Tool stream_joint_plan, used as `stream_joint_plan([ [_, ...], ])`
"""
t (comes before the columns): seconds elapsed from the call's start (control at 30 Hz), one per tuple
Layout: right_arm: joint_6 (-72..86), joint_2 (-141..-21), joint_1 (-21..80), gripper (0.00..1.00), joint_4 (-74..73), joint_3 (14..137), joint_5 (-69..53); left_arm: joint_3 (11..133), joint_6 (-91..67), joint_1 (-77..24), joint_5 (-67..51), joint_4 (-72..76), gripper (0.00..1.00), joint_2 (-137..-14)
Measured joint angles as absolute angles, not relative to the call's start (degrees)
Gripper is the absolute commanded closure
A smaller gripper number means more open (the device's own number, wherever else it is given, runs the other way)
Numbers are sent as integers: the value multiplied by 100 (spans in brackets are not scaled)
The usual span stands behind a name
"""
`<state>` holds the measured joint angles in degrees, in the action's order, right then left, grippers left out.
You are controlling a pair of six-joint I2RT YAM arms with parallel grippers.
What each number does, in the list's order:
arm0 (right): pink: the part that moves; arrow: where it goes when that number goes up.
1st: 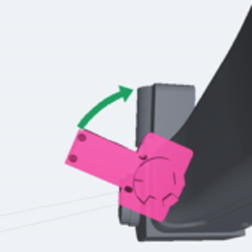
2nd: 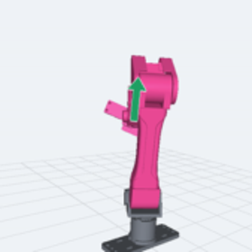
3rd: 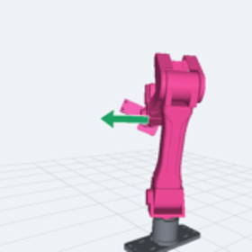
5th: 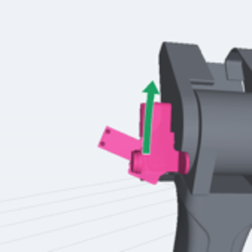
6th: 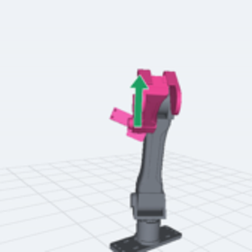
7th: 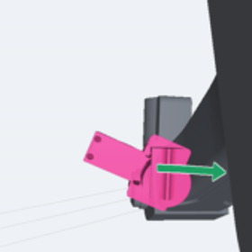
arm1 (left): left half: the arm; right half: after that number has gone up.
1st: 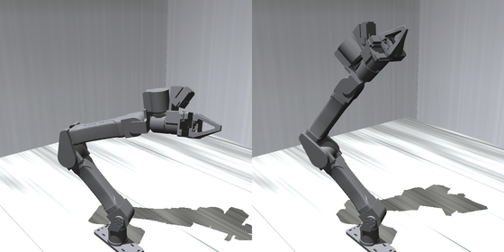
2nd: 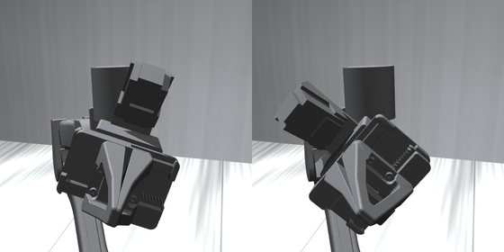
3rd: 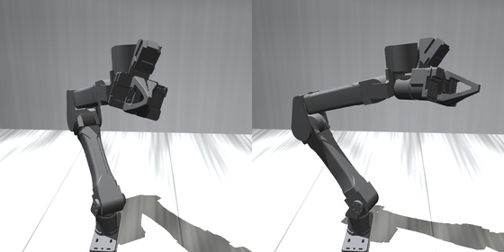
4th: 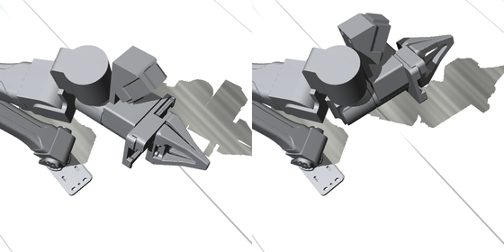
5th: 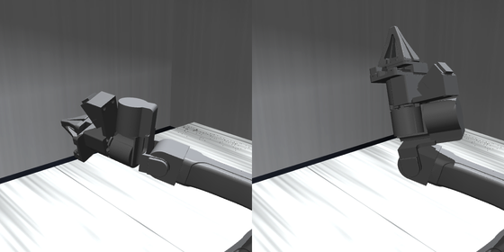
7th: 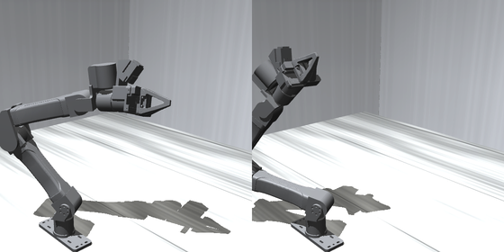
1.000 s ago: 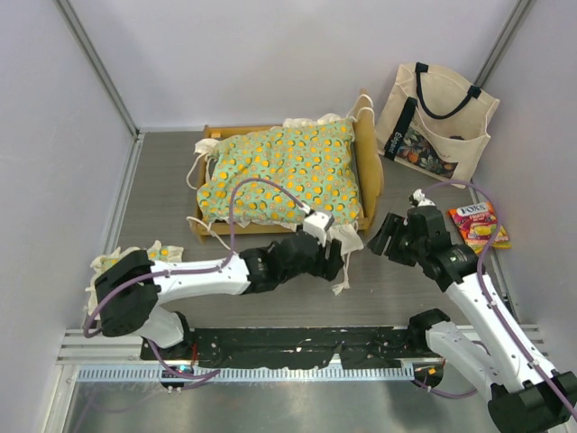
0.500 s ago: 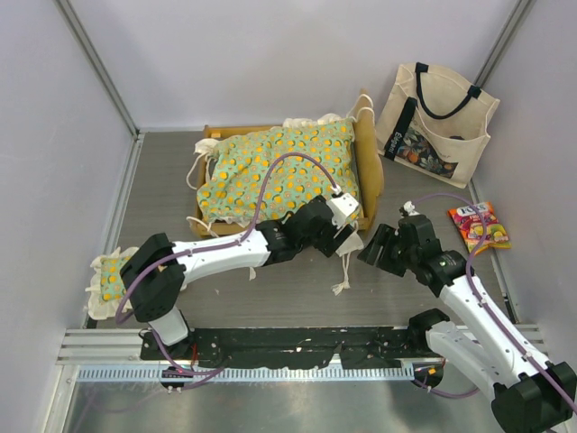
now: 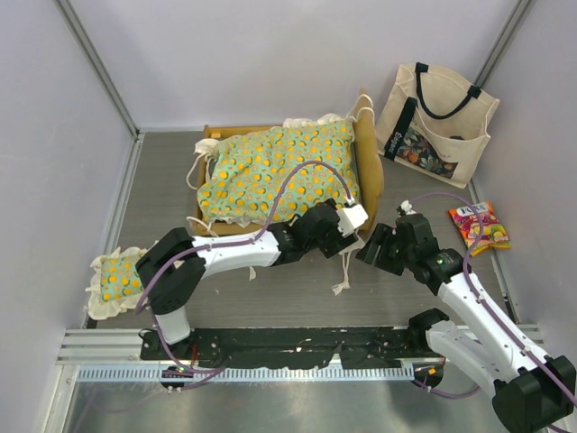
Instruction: Set up the pet bed
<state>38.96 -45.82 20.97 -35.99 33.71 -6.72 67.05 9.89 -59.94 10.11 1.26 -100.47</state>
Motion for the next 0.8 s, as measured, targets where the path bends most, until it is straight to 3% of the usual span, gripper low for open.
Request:
stream_joint_plan([
  [0.1, 3896, -4602, 2106, 36, -3577, 3371, -672, 6724, 1166, -5992, 1129, 268, 33, -10250],
  [0.53, 3822, -4602, 2128, 36, -3557, 3291, -604, 6855, 1439, -5983, 1304, 390, 96, -10278],
  [0.8, 3765, -4602, 2128, 36, -3557, 3273, -574, 7153, 1575, -5951, 1315, 239, 100, -10269],
])
